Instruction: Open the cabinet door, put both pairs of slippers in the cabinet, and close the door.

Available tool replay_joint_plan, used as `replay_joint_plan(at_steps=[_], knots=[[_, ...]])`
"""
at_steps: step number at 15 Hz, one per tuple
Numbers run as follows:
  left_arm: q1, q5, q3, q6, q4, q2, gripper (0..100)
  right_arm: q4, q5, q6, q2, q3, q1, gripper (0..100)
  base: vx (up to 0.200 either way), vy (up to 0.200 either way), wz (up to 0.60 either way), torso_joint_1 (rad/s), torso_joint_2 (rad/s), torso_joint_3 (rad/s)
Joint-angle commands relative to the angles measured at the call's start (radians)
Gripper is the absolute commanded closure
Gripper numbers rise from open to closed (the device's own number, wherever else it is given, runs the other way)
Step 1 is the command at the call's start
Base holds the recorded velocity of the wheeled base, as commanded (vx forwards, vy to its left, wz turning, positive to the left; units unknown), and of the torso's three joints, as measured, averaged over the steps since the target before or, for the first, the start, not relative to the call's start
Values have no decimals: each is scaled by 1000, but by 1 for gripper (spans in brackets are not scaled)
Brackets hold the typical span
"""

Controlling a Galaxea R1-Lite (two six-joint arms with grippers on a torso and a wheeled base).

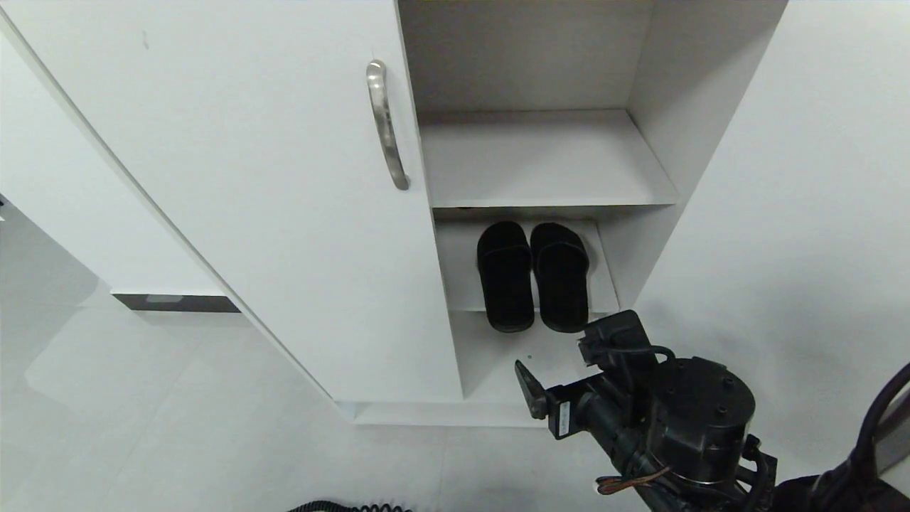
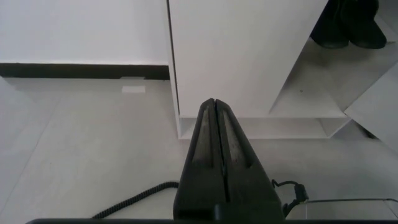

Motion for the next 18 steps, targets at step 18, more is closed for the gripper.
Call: replay_joint_plan(at_steps=[18], knots=[[0,-1,0,3,0,1,100,-1,-6,-2,16,29,31,0,0,0,0,0,3,164]])
